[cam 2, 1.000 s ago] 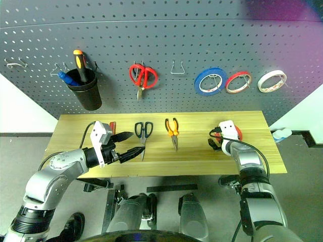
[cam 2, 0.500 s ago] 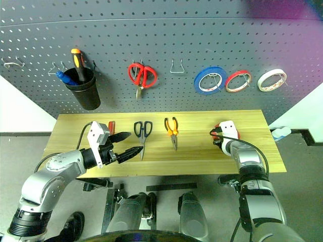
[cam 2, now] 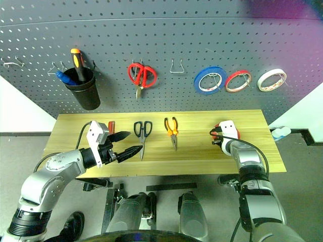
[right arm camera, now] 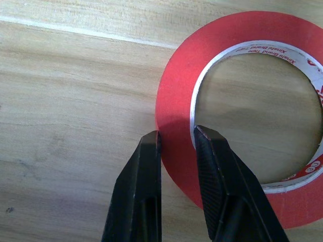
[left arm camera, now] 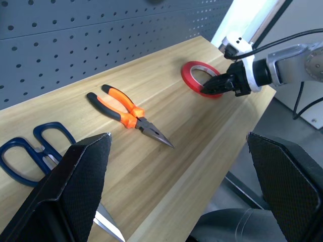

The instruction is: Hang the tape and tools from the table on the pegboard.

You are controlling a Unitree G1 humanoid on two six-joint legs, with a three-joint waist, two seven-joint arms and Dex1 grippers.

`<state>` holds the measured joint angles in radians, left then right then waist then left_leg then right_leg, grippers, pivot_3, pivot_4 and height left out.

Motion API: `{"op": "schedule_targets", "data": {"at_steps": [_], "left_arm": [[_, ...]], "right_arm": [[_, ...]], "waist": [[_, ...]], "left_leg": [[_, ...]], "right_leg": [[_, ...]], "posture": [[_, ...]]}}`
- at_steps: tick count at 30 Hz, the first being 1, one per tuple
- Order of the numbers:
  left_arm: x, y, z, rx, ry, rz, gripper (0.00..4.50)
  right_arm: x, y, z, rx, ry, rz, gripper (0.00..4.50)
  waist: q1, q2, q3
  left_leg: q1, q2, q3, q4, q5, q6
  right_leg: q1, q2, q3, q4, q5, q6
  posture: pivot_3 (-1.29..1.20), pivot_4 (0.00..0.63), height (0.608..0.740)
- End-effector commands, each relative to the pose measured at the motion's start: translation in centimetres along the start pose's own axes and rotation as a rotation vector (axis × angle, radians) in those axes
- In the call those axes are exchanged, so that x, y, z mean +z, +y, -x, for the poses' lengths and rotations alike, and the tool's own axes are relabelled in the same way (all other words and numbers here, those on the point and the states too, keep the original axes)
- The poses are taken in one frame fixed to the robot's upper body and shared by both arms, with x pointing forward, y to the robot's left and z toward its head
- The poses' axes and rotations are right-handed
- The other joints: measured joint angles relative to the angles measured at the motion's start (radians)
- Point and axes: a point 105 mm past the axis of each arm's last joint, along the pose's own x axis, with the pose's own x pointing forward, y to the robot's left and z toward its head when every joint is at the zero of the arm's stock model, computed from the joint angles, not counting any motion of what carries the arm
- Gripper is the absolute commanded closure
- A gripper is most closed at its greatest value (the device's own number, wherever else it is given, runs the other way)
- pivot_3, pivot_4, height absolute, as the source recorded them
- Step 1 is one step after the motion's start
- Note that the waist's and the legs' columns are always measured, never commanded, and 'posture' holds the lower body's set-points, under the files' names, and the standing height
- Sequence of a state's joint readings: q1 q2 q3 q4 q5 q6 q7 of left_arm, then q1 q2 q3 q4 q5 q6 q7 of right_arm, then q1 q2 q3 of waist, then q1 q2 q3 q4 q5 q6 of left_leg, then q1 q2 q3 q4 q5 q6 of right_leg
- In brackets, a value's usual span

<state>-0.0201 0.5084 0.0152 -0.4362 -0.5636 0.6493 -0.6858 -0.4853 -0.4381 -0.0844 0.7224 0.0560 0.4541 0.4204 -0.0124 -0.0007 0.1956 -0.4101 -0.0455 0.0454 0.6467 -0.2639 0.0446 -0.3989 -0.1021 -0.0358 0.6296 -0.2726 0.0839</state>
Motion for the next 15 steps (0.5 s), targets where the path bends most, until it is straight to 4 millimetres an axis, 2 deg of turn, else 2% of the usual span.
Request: {"op": "schedule_targets", "data": {"at_steps": [1,5,7,10,15], "left_arm": [[0.9,-0.4,0.0,-0.015,-0.036,-0.014,0.00],[0.8,-0.4,-0.1,-0.015,-0.036,-0.011,0.00],[0.9,-0.3,-0.3,-0.017,-0.042,-0.013,0.00],[1.1,-0.2,-0.5,-0.020,-0.051,-0.023,0.00],[1.4,0.2,-0.8,-0.024,-0.058,-0.033,0.00]], "right_arm": [[2.3,1.2,0.3,0.084,-0.098,-0.072,3.88],[3.4,1.8,1.3,0.155,-0.179,-0.171,3.88],[3.5,2.5,2.1,0.211,-0.209,-0.167,3.88],[2.9,2.5,3.4,0.235,-0.226,-0.194,3.88],[1.4,1.5,5.2,0.194,-0.241,-0.244,3.88]], "waist": [[0.000,0.000,0.000],[0.000,0.000,0.001],[0.005,0.001,0.001],[0.008,0.001,0.000],[0.005,0.002,-0.001]], "left_leg": [[0.000,0.000,0.000,0.000,0.000,0.000],[-0.001,0.000,0.000,0.000,0.000,0.000],[-0.001,0.000,0.000,-0.001,0.000,0.000],[-0.004,0.000,0.000,-0.001,0.000,0.000],[-0.010,0.000,0.000,0.000,0.000,0.000]], "right_leg": [[0.000,0.000,0.000,0.000,0.000,0.000],[-0.001,0.000,0.000,0.000,0.001,0.002],[-0.001,0.000,0.000,0.000,0.001,0.003],[-0.004,0.000,0.000,-0.001,0.002,0.003],[-0.010,0.000,-0.001,0.000,0.003,0.005]], "posture": [[0.05,0.191,0.740],[0.04,0.182,0.740],[0.03,0.173,0.740],[0.02,0.157,0.740],[0.00,0.131,0.740]]}}
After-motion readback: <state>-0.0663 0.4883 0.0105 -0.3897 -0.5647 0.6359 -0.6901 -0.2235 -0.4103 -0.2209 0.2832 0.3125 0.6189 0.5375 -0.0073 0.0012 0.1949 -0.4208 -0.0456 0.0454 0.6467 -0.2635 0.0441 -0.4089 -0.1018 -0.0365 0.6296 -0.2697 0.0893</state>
